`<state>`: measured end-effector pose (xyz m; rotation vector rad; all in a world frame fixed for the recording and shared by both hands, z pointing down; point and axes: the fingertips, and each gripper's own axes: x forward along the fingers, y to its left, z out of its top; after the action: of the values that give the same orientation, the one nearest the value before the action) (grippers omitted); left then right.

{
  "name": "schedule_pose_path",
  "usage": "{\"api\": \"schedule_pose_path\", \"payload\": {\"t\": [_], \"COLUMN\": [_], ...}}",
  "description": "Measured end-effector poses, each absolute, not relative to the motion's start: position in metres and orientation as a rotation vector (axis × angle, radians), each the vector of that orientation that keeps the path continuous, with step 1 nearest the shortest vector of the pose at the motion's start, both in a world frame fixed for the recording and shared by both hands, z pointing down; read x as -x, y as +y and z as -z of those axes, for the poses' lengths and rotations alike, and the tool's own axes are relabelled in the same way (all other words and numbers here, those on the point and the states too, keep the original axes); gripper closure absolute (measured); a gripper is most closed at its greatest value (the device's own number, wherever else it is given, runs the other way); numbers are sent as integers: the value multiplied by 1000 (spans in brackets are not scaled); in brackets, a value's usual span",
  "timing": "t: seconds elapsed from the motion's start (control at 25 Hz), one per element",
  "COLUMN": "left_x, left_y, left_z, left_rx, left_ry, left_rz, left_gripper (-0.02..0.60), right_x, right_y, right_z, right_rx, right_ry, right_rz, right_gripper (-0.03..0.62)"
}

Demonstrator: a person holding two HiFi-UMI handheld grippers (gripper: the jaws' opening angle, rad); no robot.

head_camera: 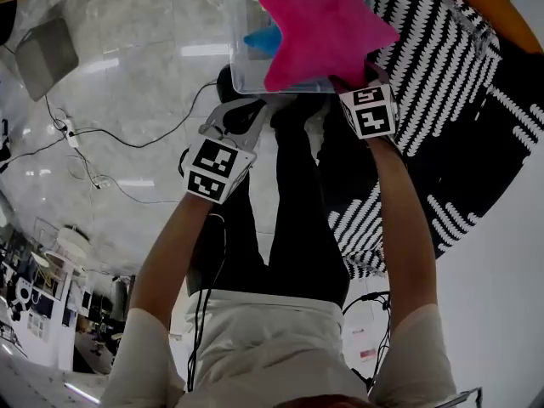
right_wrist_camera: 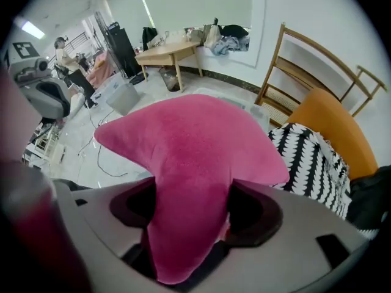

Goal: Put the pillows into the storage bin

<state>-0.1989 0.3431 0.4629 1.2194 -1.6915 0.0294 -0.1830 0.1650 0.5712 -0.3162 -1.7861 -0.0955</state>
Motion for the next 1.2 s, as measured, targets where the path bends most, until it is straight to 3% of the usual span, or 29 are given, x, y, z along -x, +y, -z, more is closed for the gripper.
{"api": "schedule_pose_path", "payload": {"t": [0.04, 0.08, 0.56, 1.2], "left_x": [201, 204, 249, 312], "left_y": [351, 358, 390, 402], "left_z": [-465, -467, -409, -182], "left_rx": [-1211, -1204, -1262, -1389], "left_ry": [-1693, -1696, -1734, -1840], "left_rz": [-30, -30, -56, -101], "left_gripper": [561, 561, 561, 561], "right_x": [187, 190, 198, 230], "right_y": [170, 174, 198, 209], "right_z": [-574, -576, -514, -228], "right_rx": [320, 322, 284, 66], "right_ry": [-1791, -1796, -1793, -2153], "right_rz": [105, 106, 116, 26], "right_gripper": [231, 216, 215, 219]}}
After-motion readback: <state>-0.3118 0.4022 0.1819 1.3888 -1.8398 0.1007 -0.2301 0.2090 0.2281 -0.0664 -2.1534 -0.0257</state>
